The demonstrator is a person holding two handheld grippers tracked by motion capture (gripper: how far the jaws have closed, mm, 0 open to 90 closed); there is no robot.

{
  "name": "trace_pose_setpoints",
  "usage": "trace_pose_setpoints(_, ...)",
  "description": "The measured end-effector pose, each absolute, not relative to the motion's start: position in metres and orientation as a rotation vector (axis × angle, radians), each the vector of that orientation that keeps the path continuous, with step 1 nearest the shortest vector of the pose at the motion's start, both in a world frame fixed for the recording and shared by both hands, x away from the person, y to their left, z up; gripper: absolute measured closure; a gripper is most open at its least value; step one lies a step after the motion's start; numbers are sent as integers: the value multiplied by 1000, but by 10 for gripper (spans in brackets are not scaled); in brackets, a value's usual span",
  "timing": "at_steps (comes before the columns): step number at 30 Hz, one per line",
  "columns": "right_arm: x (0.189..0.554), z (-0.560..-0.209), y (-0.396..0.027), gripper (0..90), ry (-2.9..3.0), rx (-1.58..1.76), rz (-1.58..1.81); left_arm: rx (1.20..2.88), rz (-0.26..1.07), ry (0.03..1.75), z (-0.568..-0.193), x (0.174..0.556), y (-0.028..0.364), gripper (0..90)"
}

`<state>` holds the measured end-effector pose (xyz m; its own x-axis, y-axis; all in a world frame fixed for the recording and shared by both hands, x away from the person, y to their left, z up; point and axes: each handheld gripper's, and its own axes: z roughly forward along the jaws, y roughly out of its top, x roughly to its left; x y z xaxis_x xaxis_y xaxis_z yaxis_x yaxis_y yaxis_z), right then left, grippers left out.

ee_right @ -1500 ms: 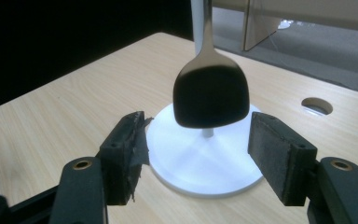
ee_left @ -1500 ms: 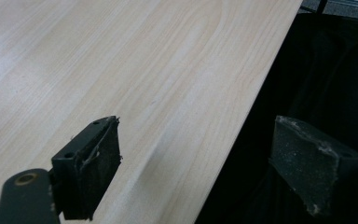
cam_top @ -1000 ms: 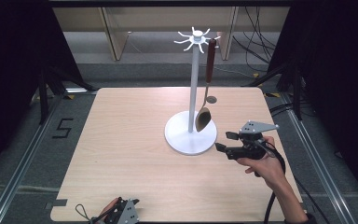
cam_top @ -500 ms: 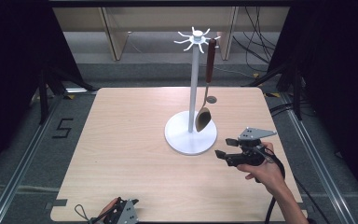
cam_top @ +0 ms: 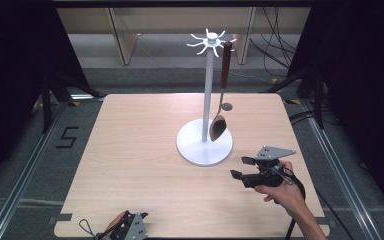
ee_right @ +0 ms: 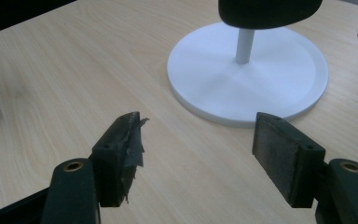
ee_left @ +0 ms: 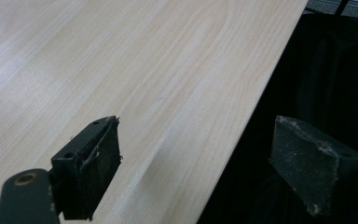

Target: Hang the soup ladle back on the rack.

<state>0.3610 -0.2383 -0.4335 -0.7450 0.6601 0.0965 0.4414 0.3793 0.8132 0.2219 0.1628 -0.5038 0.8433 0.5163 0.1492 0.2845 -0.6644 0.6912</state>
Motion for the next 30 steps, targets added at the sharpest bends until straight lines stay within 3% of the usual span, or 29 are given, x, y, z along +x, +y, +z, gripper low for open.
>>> trace_pose_setpoints(9,351,-443,-234,288,2441,982,1300,2327,440,594,-503,222,163,150)
trace_pose_setpoints(16,345,-453,-234,193,2439,1015,1274,2342,460,586,-502,222,164,149)
trace_pose_setpoints(30,334,-467,-243,199,2452,995,1243,2342,458,587,-502,222,164,150)
